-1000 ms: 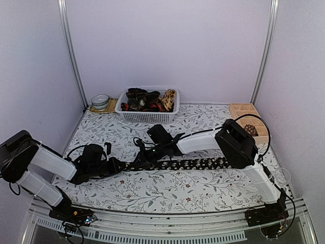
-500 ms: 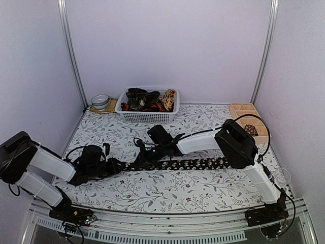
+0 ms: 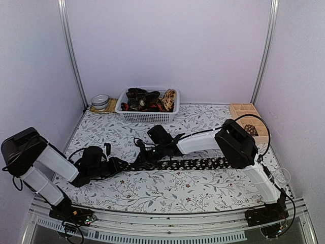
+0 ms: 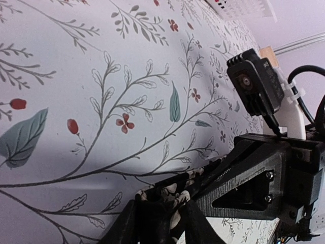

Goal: Roll the ties
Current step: Roll the tie at the center of the board.

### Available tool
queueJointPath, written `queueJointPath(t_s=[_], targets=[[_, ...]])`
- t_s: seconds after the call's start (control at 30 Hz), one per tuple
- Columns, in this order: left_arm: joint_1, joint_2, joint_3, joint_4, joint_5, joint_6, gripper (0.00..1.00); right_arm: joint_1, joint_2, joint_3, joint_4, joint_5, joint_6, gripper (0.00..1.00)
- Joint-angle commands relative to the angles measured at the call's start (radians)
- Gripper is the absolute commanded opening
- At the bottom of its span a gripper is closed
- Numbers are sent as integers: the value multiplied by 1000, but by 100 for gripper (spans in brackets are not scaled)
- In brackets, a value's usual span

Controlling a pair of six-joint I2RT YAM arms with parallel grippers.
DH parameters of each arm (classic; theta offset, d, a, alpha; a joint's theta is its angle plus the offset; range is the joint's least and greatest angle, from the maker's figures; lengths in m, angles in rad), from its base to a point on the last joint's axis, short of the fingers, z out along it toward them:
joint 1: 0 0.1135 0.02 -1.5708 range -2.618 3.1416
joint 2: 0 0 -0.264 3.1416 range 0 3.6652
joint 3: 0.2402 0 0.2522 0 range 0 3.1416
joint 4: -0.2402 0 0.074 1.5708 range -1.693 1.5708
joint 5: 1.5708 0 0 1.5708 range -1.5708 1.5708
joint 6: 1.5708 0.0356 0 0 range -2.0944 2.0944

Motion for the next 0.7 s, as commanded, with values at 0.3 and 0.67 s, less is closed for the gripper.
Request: queueJointPath(t_s=[0.3,0.67], targets=[[-23,18,-100,72,16,-122,35,9,86,-14,-38,23,26,5],[-71,137,-137,255,-19,-203,46,5,94,-28,-9,7,56,5]])
